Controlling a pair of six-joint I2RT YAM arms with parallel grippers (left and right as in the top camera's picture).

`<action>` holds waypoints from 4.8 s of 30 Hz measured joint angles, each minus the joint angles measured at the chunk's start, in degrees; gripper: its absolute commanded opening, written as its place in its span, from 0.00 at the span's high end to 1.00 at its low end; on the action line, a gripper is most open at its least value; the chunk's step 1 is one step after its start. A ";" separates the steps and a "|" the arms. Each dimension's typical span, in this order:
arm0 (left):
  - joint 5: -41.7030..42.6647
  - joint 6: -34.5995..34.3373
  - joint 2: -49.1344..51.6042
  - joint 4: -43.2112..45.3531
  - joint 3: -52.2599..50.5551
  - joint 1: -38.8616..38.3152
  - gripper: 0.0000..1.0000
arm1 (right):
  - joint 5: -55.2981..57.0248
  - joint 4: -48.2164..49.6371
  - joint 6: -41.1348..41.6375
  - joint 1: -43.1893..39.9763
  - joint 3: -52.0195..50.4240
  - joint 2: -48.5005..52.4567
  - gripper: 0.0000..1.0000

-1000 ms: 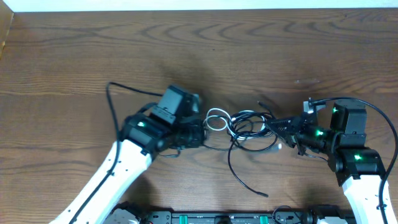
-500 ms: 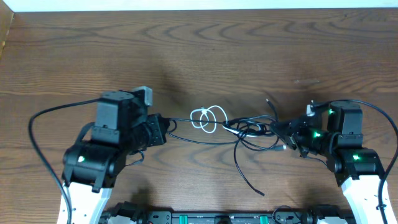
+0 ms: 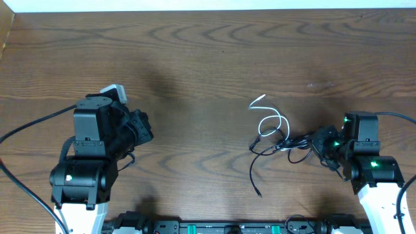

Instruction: Untangle cables

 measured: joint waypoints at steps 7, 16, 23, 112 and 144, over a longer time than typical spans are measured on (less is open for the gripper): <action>11.56 0.68 2.69 -0.35 0.00 -0.02 0.39 | -18.40 16.04 -14.21 0.00 -0.15 0.09 0.99; 32.41 11.91 8.74 0.39 0.00 0.00 0.35 | -45.70 27.41 -36.83 0.00 -0.11 0.09 0.99; 44.24 27.63 9.51 1.20 0.00 -0.02 0.35 | -61.13 27.61 -47.36 0.04 -0.11 0.09 0.99; 17.55 26.14 6.34 7.85 0.00 -16.13 0.45 | -9.55 16.68 -31.43 7.80 -0.02 1.77 0.99; 36.13 30.86 16.50 10.64 0.00 -16.59 0.23 | -72.41 48.19 -38.82 8.02 -0.02 1.92 0.99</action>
